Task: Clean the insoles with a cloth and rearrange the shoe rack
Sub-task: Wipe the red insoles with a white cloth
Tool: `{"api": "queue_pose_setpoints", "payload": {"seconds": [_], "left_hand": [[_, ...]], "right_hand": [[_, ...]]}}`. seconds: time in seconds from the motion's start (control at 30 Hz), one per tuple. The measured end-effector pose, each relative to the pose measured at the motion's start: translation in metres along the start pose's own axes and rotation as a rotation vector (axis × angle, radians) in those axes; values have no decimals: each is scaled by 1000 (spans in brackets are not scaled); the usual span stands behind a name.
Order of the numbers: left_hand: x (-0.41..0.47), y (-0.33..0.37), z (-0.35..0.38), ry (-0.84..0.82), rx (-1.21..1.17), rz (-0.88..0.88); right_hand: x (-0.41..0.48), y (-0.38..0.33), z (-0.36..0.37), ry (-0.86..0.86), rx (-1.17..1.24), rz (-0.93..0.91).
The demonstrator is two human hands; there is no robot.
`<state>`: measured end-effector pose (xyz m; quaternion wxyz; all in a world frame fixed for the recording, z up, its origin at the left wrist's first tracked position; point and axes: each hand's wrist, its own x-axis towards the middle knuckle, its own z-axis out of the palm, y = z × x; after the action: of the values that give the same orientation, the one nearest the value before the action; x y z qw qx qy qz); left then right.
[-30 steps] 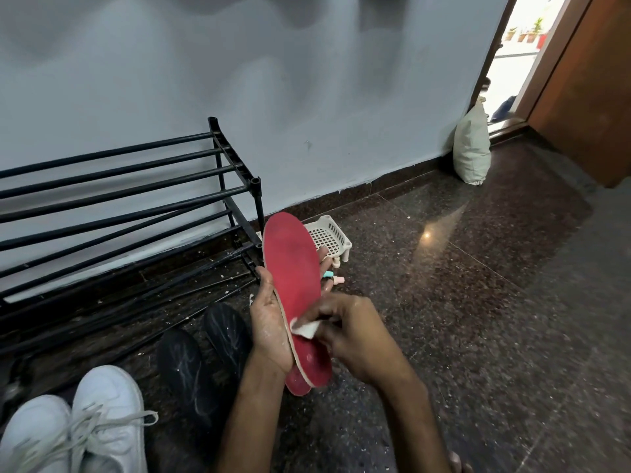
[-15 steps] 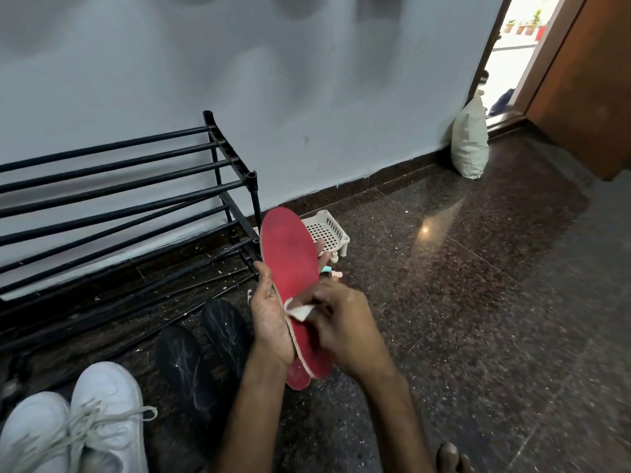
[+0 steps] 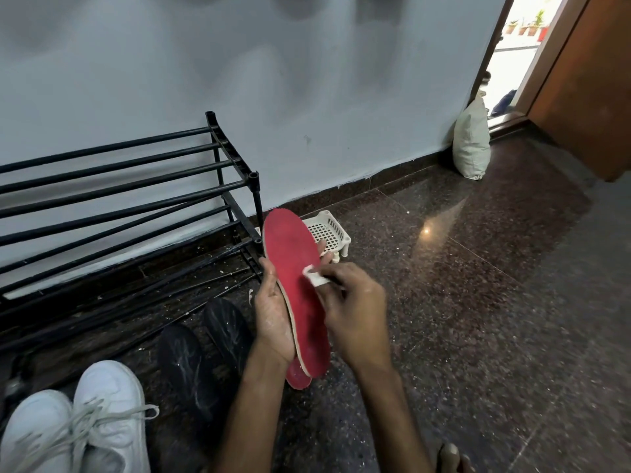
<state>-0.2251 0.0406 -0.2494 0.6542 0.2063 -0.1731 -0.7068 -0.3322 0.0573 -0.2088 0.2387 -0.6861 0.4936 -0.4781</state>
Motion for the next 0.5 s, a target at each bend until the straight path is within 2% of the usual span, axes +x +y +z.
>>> {"api": "queue_pose_setpoints", "payload": {"seconds": [0.03, 0.1, 0.2, 0.23, 0.27, 0.33, 0.4, 0.43, 0.5], "left_hand": [[-1, -3, 1, 9, 8, -6], [-3, -5, 0, 50, 20, 17], [-2, -1, -7, 56, -22, 66], [-1, -2, -9, 42, -12, 72], [-1, -2, -9, 20, 1, 68], [-2, -4, -11, -12, -14, 40], [-1, -3, -14, -22, -35, 27], [-1, -4, -13, -28, -39, 24], [0, -6, -10, -18, -43, 5]], "right_hand": [[-2, 0, 7, -35, -46, -37], [-5, 3, 9, -191, 45, 13], [-8, 10, -9, -593, 272, 161], [-9, 14, -17, -664, 352, 207], [-8, 19, -24, -653, 436, 258], [-2, 27, -34, -415, 563, 386], [4, 30, -32, -143, 410, 406], [6, 28, -28, -78, 299, 361], [3, 18, -14, -76, 161, 231]]}}
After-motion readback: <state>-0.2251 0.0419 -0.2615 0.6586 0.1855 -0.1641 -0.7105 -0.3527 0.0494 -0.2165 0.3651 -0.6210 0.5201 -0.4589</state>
